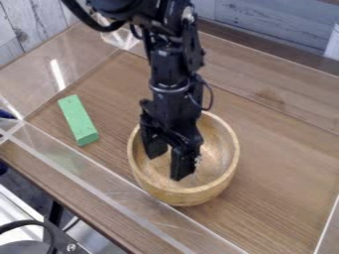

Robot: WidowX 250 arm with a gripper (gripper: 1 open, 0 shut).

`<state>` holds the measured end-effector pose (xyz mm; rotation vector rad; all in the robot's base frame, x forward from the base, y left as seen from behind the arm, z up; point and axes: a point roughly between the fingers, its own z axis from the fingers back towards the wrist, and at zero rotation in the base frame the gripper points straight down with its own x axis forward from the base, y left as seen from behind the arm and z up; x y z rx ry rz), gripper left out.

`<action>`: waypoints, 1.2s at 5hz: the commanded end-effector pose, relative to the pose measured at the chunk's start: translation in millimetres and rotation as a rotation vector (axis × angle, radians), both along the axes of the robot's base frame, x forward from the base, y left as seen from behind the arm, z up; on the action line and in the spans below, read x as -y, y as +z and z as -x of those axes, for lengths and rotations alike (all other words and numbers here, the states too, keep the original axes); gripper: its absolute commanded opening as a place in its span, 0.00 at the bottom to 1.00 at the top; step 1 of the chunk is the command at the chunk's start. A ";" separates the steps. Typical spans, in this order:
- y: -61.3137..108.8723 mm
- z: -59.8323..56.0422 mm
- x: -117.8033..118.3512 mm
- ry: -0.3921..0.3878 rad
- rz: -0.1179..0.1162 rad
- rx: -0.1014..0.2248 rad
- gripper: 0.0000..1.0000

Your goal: Remove the green block from inside the brown bowl and put it on the table

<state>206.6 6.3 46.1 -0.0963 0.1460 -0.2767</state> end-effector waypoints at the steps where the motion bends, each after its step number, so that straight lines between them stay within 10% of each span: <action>1: 16.3 -12.8 -3.8 0.014 0.000 0.075 1.00; 3: 44.6 -15.4 -15.6 0.042 0.004 0.146 1.00; 6: 65.5 -17.3 -93.4 0.152 -0.029 0.192 1.00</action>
